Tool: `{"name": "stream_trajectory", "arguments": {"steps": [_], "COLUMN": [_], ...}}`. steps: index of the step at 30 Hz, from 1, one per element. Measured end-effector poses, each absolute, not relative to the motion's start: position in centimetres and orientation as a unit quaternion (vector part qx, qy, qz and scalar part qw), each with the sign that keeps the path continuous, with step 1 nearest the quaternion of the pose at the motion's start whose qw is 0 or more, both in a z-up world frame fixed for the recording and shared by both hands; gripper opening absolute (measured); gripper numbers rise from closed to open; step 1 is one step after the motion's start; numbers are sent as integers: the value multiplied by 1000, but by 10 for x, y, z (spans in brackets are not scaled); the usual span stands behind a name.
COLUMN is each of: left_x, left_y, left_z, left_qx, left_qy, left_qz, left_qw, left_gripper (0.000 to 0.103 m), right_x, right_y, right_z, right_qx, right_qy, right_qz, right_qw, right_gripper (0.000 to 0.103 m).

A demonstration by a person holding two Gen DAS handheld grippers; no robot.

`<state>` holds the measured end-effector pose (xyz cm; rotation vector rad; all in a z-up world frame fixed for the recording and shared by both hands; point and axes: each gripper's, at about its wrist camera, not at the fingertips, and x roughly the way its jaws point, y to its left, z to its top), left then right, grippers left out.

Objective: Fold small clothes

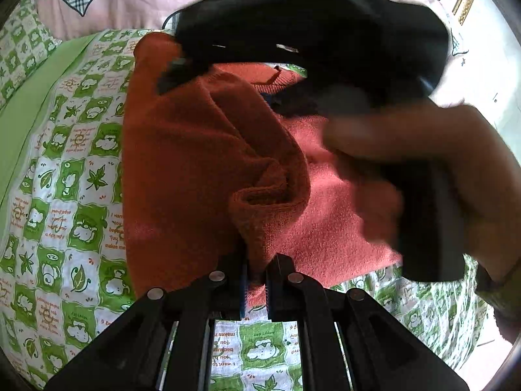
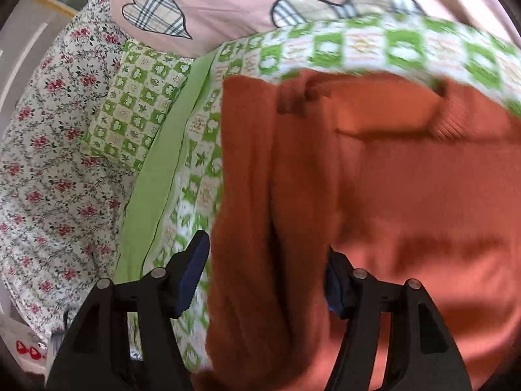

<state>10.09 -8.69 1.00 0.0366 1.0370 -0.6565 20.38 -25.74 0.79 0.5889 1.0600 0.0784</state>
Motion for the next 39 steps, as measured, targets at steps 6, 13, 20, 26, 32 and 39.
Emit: {"name": "stream_trajectory", "arguments": {"steps": [6,13,20,26,32,39], "left_x": [99,71,31,22,35,42], "left_y": [-86,-116,-186,-238,-260,-225], "left_z": [18,40,46,25,-13,2], "left_qx": [29,37,60,91,109,77], "left_qy": [477,466,455,464,509,534], "left_qz": [-313,-368,-436,-462,-441,-438], "left_qw": [820,804,774,750,731,719], "left_gripper": [6,6,6,6,7,23], "right_x": [223,158,71,51,51,32], "right_y": [-253,-287,-343,-370,-386,-415], "right_z": [12,53,59,47,21,18], "right_qx": [249,281,249,199,185,297], "right_qy": [506,442,442,466,487,448], "right_qz": [36,46,-38,-95,-109,-70], "right_qw": [825,851,861,857,847,840], "right_gripper": [17,15,15,15,15,40]}}
